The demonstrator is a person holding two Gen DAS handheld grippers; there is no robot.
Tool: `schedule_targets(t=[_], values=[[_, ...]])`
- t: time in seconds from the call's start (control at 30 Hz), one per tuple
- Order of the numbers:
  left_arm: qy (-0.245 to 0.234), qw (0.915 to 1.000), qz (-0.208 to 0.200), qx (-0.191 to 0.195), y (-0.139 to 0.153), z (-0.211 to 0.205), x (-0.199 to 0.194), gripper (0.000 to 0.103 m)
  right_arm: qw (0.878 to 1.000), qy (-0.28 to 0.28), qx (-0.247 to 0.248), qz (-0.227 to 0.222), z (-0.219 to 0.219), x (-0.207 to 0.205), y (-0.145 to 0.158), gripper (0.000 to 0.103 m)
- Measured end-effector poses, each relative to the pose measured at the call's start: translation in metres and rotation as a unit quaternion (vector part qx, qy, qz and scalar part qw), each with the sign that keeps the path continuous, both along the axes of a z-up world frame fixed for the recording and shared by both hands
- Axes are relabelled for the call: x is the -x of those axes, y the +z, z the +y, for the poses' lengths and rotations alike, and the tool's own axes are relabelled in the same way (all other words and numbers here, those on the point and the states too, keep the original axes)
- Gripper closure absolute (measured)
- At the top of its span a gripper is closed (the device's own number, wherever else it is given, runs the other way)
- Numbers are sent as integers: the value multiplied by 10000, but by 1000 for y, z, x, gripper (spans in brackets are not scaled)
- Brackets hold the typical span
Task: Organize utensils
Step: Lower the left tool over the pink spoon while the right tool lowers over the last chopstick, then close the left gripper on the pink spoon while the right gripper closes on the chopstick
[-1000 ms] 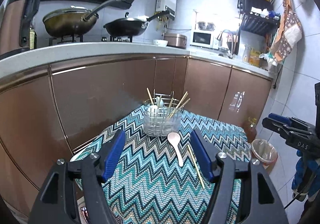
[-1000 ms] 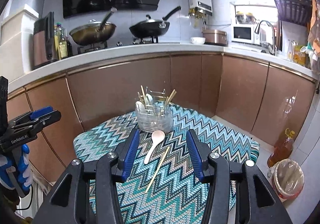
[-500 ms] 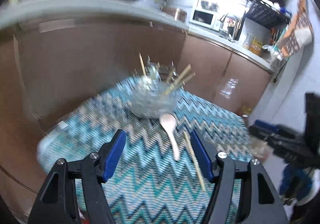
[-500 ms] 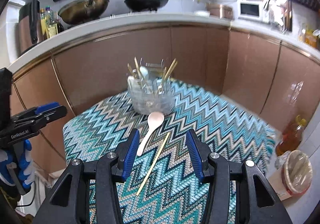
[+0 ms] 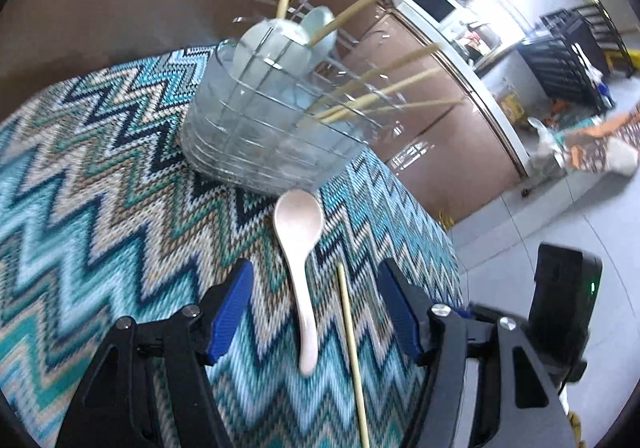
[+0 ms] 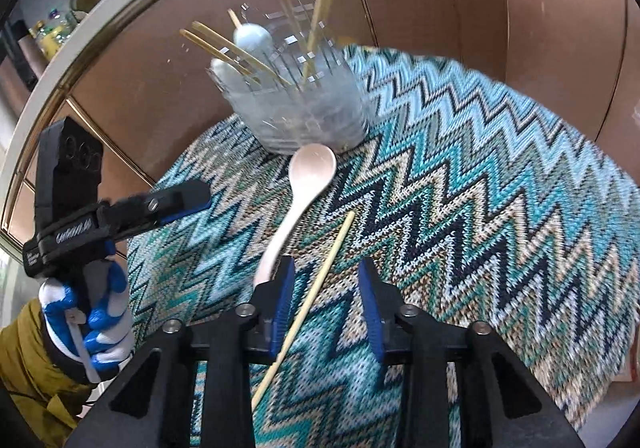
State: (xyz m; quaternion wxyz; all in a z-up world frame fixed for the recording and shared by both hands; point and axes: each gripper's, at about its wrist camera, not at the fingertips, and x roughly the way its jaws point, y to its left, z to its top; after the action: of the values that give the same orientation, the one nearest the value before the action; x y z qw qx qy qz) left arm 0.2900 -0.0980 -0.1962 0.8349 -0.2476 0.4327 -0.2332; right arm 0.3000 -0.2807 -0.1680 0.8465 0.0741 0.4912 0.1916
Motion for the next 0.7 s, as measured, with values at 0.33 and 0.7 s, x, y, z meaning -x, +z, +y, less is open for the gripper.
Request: schedule_targets(t=[0.33, 0.7], values=[[240, 9988, 345, 260, -35, -9, -44, 59, 9990, 241, 89, 379, 0, -24, -23, 79], [126, 9981, 493, 355, -48, -31, -60, 76, 9972, 371, 241, 601, 22, -42, -35, 82]])
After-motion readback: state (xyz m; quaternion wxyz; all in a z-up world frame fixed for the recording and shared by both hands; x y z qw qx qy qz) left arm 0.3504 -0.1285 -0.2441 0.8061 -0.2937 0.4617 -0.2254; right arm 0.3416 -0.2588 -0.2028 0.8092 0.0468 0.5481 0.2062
